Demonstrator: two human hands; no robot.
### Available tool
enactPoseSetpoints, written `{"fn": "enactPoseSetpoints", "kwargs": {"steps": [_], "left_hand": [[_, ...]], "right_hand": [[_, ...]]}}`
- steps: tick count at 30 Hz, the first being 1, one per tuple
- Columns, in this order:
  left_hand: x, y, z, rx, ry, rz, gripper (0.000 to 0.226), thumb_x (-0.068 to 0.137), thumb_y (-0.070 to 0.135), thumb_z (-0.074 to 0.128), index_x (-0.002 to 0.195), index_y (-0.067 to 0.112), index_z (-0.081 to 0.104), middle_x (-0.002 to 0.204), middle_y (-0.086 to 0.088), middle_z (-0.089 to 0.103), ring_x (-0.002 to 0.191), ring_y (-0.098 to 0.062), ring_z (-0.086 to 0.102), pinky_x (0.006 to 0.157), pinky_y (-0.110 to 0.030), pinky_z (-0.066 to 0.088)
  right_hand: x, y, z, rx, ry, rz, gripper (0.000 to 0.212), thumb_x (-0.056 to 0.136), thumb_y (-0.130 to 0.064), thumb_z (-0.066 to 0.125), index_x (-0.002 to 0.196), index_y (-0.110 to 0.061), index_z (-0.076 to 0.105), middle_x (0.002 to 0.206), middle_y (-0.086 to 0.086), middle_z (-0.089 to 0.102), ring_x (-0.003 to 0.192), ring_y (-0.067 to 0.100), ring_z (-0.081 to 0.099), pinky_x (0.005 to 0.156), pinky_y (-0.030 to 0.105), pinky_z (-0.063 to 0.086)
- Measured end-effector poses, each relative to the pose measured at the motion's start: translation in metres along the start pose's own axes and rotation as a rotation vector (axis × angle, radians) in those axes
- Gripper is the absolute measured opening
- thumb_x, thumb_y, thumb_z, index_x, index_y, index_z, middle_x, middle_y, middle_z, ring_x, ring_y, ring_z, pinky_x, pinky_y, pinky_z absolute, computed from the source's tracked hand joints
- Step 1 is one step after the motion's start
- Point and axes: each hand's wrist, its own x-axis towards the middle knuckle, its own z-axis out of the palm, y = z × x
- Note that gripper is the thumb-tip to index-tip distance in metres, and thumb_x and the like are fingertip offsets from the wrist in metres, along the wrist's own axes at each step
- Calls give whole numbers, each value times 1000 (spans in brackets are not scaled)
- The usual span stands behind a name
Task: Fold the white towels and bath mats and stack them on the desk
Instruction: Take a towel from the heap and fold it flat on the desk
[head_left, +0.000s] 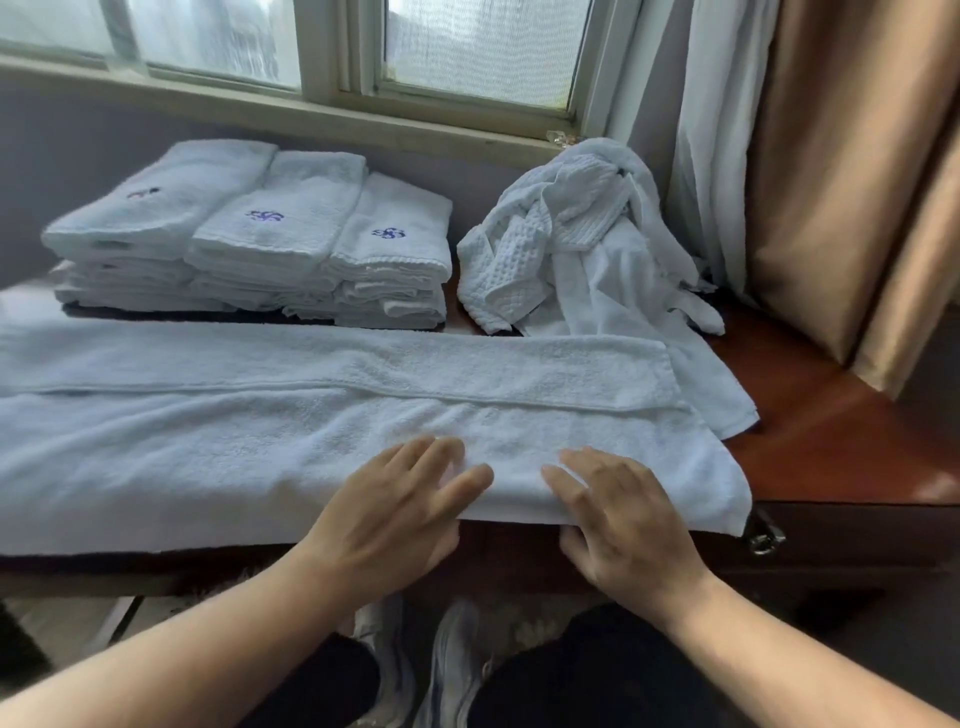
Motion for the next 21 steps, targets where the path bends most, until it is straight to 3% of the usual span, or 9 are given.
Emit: {"fn": "enactPoseSetpoints", "kwargs": {"steps": [3,6,9,13,16,17,21], "left_hand": [[8,-3,-16,-79,26,-98,28,75,20,62,102,15,59,93,-2,62,71,-24,61,53,-37,50],[23,-3,-33,-26,84,-126,19,82,24,50,91,15,63,88,0,60,71,-23,58,59,-38,49],[42,-12,-43,46,114,-184,7,85,14,65,92,15,67,84,-2,59,69,-24,56,59,-37,45],[67,-33,-46,133,76,-292,16,86,13,72,99,20,66,80,1,57,69,-24,59,56,-32,30],[88,-53,-39,92,97,-281,6,101,22,56,105,23,61,88,2,62,77,-25,63,57,-33,35],[95,-60,-36,59,92,-289,12,105,29,49,106,23,59,90,3,64,78,-26,64,57,-33,37],[116,-92,-21,40,56,-253,28,105,45,39,108,26,59,90,4,67,73,-28,65,54,-31,37]], "right_hand": [[11,10,-14,3,125,70,32,81,-18,62,112,-11,66,94,4,68,84,28,64,82,45,50],[28,25,-29,-34,157,174,21,82,-20,55,95,-11,70,80,0,63,75,27,59,71,41,44],[40,48,-37,-90,149,296,21,91,-29,53,85,-15,66,73,-2,60,71,26,53,66,37,37],[45,84,-41,-190,100,433,23,91,-30,58,78,-14,68,68,2,61,69,32,55,64,38,39],[52,105,-39,-204,42,520,9,83,-13,75,76,-11,69,67,6,62,69,36,56,63,38,38],[55,111,-37,-183,17,542,8,83,-12,75,78,-11,70,69,7,64,70,37,57,64,37,38],[70,138,-28,-62,-122,661,14,96,-30,64,94,-18,70,81,12,70,79,40,64,62,34,34]]}}
